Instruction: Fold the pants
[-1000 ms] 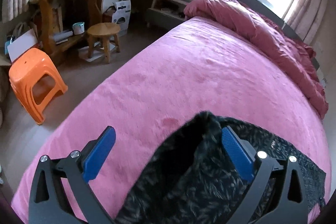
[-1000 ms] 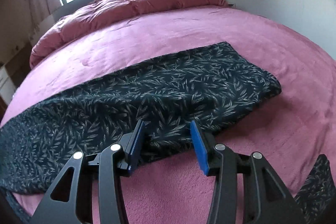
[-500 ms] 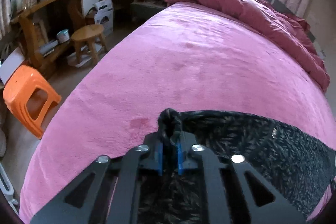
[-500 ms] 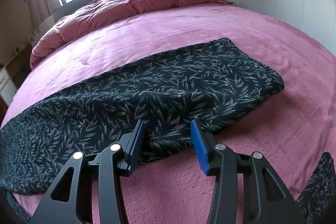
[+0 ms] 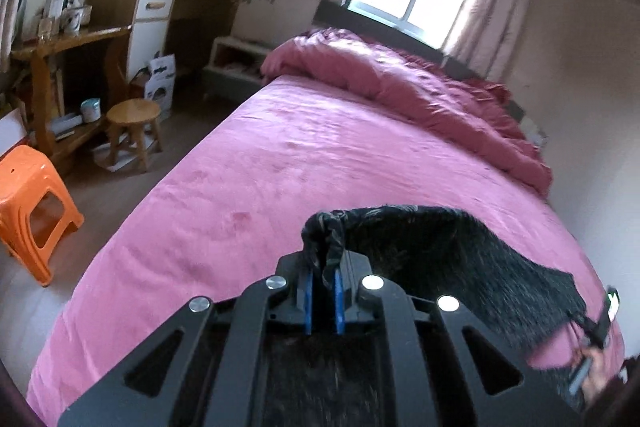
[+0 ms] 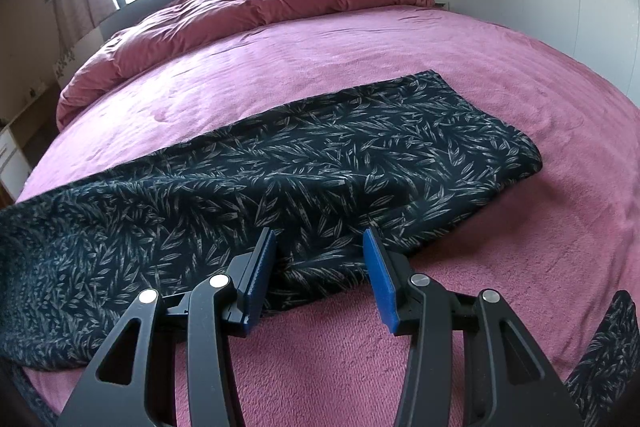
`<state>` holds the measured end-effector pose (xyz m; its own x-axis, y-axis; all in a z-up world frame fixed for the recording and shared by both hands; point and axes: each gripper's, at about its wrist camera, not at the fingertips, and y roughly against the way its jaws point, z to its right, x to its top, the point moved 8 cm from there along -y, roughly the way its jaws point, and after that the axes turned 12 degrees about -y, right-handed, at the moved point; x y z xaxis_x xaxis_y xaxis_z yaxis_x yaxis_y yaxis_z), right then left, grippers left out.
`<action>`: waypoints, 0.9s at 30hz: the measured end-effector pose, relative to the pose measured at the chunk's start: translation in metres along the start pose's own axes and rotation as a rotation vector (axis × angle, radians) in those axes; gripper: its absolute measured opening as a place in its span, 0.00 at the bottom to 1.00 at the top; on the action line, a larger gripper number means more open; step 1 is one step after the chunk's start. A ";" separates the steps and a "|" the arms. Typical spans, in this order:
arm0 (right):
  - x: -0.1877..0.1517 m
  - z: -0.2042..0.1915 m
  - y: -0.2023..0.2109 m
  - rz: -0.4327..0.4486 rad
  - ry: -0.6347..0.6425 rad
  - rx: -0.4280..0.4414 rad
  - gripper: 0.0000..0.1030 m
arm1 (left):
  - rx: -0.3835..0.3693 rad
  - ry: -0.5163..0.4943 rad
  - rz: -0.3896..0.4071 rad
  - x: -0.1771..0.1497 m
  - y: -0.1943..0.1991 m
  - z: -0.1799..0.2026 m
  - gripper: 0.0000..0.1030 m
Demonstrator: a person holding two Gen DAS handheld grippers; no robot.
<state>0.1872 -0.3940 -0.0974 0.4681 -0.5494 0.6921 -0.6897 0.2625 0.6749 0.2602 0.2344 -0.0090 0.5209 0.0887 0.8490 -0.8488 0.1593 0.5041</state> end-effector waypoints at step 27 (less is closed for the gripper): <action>0.017 -0.176 -0.037 -0.405 -0.281 0.135 0.50 | -0.120 0.229 0.030 -0.111 0.006 -0.021 0.07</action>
<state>0.3180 -0.2740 -0.0656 0.5590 -0.7826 0.2741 -0.5578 -0.1103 0.8226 0.1990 0.2465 -0.1037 0.5145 0.3133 0.7982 -0.8543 0.2680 0.4454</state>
